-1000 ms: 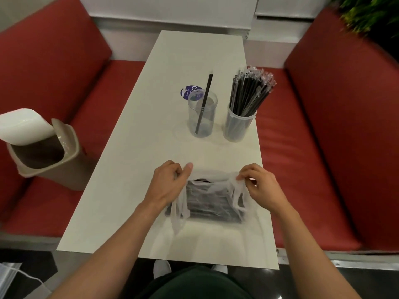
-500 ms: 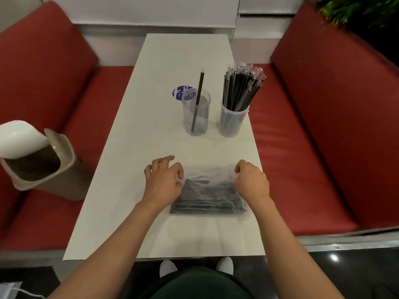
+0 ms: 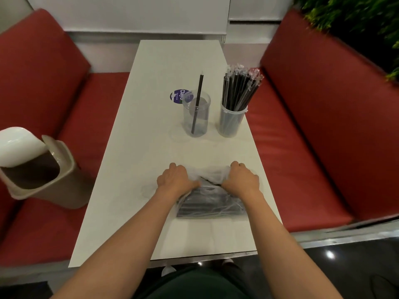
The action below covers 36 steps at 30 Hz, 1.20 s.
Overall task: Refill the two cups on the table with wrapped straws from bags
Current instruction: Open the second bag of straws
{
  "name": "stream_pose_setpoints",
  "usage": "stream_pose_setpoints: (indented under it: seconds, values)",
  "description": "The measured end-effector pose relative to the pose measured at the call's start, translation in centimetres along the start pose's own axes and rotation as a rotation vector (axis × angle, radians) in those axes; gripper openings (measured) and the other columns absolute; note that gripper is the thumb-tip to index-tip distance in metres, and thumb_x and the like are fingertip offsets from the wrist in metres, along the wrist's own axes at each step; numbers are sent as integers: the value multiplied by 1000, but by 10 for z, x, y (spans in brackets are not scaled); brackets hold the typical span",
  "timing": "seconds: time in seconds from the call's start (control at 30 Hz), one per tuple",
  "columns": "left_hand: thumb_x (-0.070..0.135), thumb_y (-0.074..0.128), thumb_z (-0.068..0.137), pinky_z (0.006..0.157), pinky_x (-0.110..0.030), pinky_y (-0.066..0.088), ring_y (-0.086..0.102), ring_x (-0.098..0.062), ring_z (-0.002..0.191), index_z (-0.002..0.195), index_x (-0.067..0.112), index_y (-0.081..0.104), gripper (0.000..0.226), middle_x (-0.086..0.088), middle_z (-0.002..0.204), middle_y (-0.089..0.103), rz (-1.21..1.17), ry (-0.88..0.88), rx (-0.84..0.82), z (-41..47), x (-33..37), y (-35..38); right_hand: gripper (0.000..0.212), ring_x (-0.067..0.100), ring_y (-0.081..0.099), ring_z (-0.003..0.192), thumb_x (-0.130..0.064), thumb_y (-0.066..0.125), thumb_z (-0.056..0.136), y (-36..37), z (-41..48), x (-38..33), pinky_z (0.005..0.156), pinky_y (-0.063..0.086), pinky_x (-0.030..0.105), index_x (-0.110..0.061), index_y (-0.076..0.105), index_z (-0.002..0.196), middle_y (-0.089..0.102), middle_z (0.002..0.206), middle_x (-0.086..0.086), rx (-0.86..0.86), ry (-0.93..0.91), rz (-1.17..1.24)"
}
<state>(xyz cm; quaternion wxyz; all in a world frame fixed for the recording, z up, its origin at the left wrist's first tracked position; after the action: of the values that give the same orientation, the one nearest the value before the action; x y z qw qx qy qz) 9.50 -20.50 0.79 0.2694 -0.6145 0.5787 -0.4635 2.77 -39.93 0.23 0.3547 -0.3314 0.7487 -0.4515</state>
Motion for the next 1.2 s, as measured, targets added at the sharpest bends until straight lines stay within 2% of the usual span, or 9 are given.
stream_pose_setpoints:
  seconds: [0.13,0.33,0.43,0.57,0.67,0.83,0.97,1.07,1.2]
  values:
    - [40,86,70,56,-28,44,61,-19,79,86,14,57,42,-7,105,64,-162,-12,-116,2,-2,4,26,38,63,104,-20,50,93,-17,-10,0,89,45,43,-15,57,117,70,112,10,192,-22,253]
    - [61,85,60,84,-34,54,61,-26,115,134,13,49,95,-3,129,56,-478,-117,-77,-9,-6,7,21,27,63,103,-22,46,90,-18,-17,10,92,55,49,-32,60,102,69,104,-4,163,82,1000]
    - [46,81,75,75,-29,46,63,-27,102,116,12,59,57,-7,117,63,-468,-119,18,-11,-4,2,16,23,63,105,-27,50,95,-18,-11,12,89,55,44,-29,60,107,66,107,-6,96,65,1169]
    - [20,81,82,59,-29,40,52,-21,66,83,14,63,19,-7,81,61,-877,-203,50,-9,-15,2,49,20,65,99,-43,73,90,-5,-9,10,79,55,36,-31,42,127,62,113,0,-146,-163,862]
    - [9,75,89,64,-31,42,53,-19,74,91,14,67,9,-6,86,63,-1205,-261,-38,-14,-21,0,37,17,67,93,-30,77,91,-3,-8,18,78,58,29,-27,51,118,65,111,0,-83,-230,888]
    - [-14,39,83,60,-28,47,55,-20,77,93,7,62,33,-12,94,59,-1649,-295,-140,-17,-21,4,27,14,71,99,-32,80,90,-5,-4,25,80,61,31,-33,64,112,70,114,-11,-110,-368,870]
    - [-23,24,77,64,-35,42,51,-27,81,108,9,56,55,-17,102,52,-1668,-252,-63,-17,-26,1,26,17,69,91,-16,67,92,-7,1,36,80,56,34,-32,67,113,73,109,-3,-54,-137,1172]
    - [-3,57,71,71,-38,45,54,-28,96,114,11,59,45,-18,117,58,-1478,-209,-151,-24,-20,6,31,19,57,80,-15,53,77,-7,-1,33,70,44,35,-30,67,100,69,97,2,-32,38,1325]
    - [20,77,81,74,-35,43,54,-21,98,119,10,62,42,-5,114,62,-1200,-206,-141,-26,-19,15,15,17,55,90,-16,55,93,-18,-11,26,71,42,30,-17,61,106,62,102,-4,38,25,1246]
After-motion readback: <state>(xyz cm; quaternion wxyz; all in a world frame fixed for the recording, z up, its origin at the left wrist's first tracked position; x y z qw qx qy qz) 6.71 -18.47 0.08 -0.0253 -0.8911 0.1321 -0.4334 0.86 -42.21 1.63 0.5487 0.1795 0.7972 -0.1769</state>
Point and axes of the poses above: each hand's wrist, its own z-axis towards the middle knuckle, its own y-axis out of the palm, x = y × z, the point moved 6 cm from there along z, towards the middle knuckle
